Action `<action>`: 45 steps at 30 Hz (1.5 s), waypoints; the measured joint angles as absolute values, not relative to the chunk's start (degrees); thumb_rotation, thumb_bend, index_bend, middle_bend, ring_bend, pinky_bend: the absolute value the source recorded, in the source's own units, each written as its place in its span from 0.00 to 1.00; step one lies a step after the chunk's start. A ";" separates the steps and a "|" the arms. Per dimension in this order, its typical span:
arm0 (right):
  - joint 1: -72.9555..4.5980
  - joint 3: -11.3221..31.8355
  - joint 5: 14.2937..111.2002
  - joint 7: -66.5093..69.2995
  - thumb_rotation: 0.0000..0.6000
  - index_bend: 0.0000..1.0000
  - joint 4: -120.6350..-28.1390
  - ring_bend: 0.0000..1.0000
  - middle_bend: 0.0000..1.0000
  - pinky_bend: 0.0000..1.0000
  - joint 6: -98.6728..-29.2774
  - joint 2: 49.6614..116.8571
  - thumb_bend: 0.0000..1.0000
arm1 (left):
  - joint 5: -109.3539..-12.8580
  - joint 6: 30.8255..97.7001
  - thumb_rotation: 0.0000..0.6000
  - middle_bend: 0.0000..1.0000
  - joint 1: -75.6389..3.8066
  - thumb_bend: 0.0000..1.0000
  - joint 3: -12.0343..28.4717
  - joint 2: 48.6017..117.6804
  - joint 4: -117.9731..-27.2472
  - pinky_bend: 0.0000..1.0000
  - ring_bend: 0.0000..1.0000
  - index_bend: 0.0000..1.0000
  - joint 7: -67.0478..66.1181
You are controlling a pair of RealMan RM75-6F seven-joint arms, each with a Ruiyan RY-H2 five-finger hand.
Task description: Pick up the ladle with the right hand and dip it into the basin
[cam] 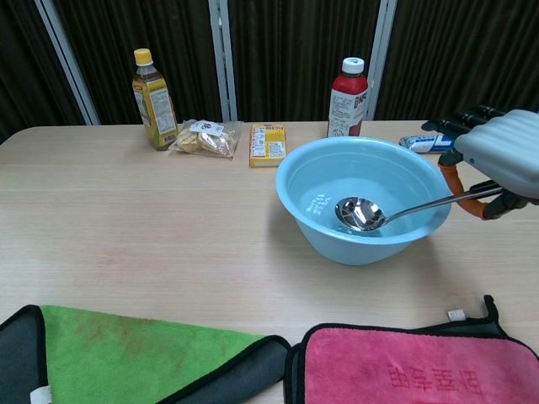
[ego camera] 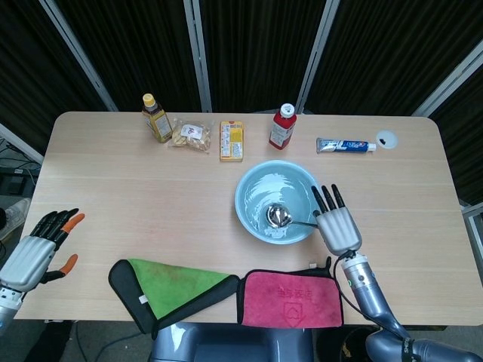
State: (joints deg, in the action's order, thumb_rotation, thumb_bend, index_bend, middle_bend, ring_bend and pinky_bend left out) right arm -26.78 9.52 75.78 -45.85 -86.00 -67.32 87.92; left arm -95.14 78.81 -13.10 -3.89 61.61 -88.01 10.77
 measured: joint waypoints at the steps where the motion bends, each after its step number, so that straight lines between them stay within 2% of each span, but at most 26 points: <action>1: -26.89 9.36 75.78 -45.85 1.00 0.66 -85.74 0.00 0.03 0.00 -67.32 88.28 0.41 | -95.20 78.77 1.00 0.00 -13.16 0.44 -3.90 61.61 -88.01 0.00 0.00 0.04 10.88; 14: -27.53 8.59 75.77 -46.01 1.00 0.66 -86.36 0.00 0.03 0.00 -68.99 89.63 0.41 | -96.17 80.20 1.00 0.00 -12.81 0.44 -4.14 60.93 -87.71 0.00 0.00 0.04 12.79; 23: -27.72 10.61 73.66 -43.06 1.00 0.66 -94.53 0.00 0.03 0.00 -69.60 86.20 0.41 | -96.84 81.28 1.00 0.00 -12.45 0.44 -4.26 60.66 -87.73 0.00 0.00 0.04 13.38; 33: -28.56 14.18 66.88 -35.44 1.00 0.66 -101.98 0.00 0.04 0.00 -67.14 80.62 0.41 | -97.21 81.34 1.00 0.00 -12.52 0.44 -4.38 60.51 -87.59 0.00 0.00 0.04 14.14; 45: -28.82 15.05 66.92 -31.47 1.00 0.66 -104.21 0.00 0.04 0.00 -69.30 77.01 0.41 | -97.52 80.58 1.00 0.00 -12.92 0.44 -4.50 61.00 -87.38 0.00 0.00 0.04 13.43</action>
State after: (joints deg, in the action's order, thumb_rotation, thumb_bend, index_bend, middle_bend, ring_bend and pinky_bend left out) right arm -28.82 15.05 66.92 -31.47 -104.21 -69.30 77.01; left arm -97.52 80.58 -12.92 -4.50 61.00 -87.38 13.43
